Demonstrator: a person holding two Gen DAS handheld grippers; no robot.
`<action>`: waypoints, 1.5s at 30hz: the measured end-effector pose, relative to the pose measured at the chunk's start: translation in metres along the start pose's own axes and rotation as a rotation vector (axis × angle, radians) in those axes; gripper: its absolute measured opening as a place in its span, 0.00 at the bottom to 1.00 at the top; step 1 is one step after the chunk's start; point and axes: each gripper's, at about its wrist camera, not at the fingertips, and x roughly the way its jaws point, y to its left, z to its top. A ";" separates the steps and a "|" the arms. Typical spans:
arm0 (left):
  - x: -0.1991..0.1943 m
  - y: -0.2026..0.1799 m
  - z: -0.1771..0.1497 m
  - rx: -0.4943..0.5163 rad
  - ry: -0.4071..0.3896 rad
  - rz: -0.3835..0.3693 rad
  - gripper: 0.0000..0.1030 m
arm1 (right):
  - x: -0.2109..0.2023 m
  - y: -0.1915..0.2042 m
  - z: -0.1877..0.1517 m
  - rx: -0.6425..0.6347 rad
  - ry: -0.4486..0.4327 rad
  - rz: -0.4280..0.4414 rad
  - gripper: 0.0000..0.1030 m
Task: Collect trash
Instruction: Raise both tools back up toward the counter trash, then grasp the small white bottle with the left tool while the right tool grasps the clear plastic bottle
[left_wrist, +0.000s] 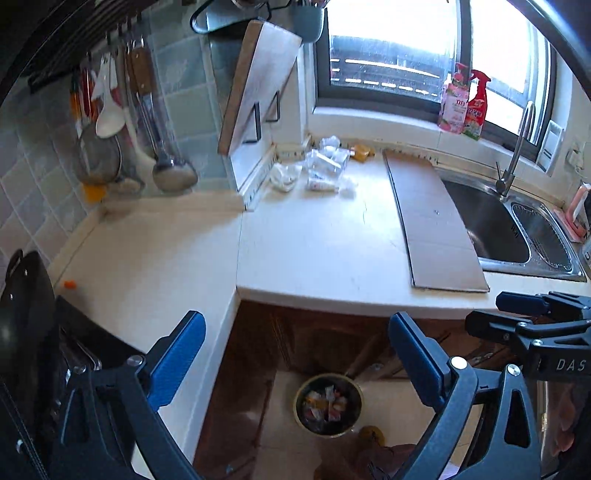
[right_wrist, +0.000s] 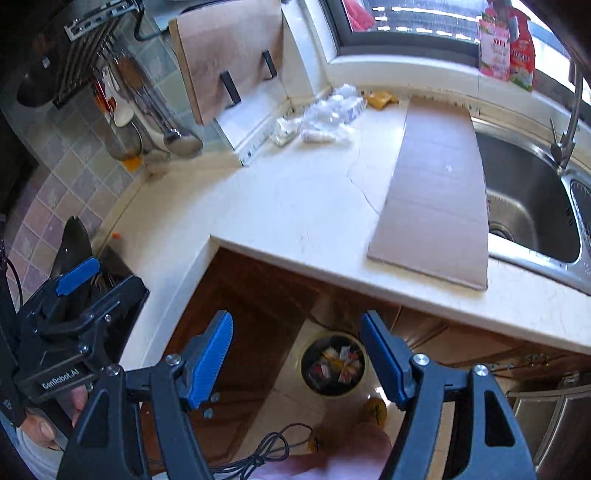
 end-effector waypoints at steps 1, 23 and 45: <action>-0.002 0.000 0.005 0.006 -0.014 0.005 0.99 | -0.002 0.002 0.005 -0.004 -0.008 -0.006 0.70; 0.110 -0.043 0.124 0.023 -0.020 0.031 0.99 | 0.009 -0.029 0.196 -0.173 -0.164 -0.015 0.70; 0.304 -0.032 0.171 -0.142 0.289 0.154 0.98 | 0.316 -0.065 0.322 -0.318 0.188 0.084 0.64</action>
